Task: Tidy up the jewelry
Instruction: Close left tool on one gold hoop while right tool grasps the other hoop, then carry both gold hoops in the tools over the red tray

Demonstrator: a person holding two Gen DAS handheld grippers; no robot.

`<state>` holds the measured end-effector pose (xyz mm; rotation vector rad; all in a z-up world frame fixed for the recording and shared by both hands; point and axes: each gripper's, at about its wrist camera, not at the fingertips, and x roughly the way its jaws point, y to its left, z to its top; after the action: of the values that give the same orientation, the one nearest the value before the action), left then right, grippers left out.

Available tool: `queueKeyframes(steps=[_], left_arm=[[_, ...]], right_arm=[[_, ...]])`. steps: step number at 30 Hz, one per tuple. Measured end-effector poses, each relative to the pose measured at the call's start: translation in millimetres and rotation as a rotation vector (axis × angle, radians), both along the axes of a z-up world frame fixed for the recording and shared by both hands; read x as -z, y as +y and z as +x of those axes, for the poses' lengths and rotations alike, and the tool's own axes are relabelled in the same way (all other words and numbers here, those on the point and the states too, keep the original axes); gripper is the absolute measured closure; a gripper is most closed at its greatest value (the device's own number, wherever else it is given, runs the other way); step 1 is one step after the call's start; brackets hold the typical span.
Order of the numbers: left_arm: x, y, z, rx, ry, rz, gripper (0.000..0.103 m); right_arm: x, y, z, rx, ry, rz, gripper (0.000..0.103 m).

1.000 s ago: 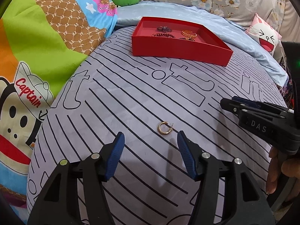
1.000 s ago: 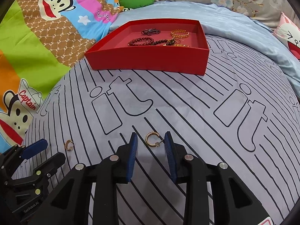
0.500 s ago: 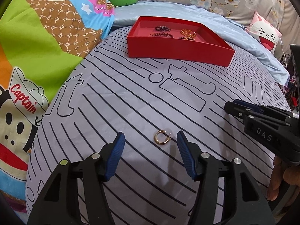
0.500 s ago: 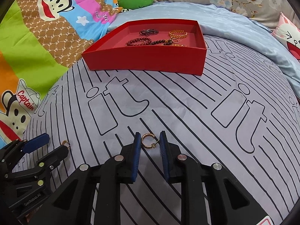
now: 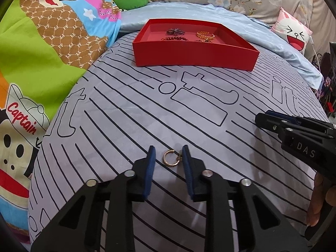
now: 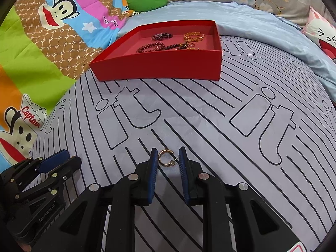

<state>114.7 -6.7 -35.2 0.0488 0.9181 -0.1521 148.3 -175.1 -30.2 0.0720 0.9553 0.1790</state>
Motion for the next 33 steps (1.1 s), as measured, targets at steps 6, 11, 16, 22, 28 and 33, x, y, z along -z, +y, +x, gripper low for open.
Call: queueKeyframes(steps=[6,11,16,22,28,33], left_arm=[[-0.3,-2.4,-1.6,0.015,0.002,-0.003,0.085],[-2.0,0.2,-3.2,0.014,0.016,-0.029,0.085],[-8.0,0.2,-4.3,0.014,0.016,-0.041,0.085],[-23.2,-1.1,-2.0,0.014,-0.006,-0.061,0.085],[-40.8,-1.3,3.0,0.015,-0.037,-0.081,0.085],[-56.9,8.6,10.9,-0.006,-0.068,-0.098,0.085]], right_arm=[[-0.7,-0.6,-1.2,0.002,-0.001,0.005,0.084],[-4.4,-3.1,-3.9,0.006,-0.007,0.012,0.084],[-12.5,-4.7,-5.1,0.008,-0.022,0.024,0.084],[-30.6,-2.8,-6.7,-0.003,-0.054,0.043,0.084],[-48.2,-1.8,-6.0,-0.011,-0.089,0.057,0.084],[-60.2,-6.1,-4.2,-0.005,-0.114,0.06,0.084]])
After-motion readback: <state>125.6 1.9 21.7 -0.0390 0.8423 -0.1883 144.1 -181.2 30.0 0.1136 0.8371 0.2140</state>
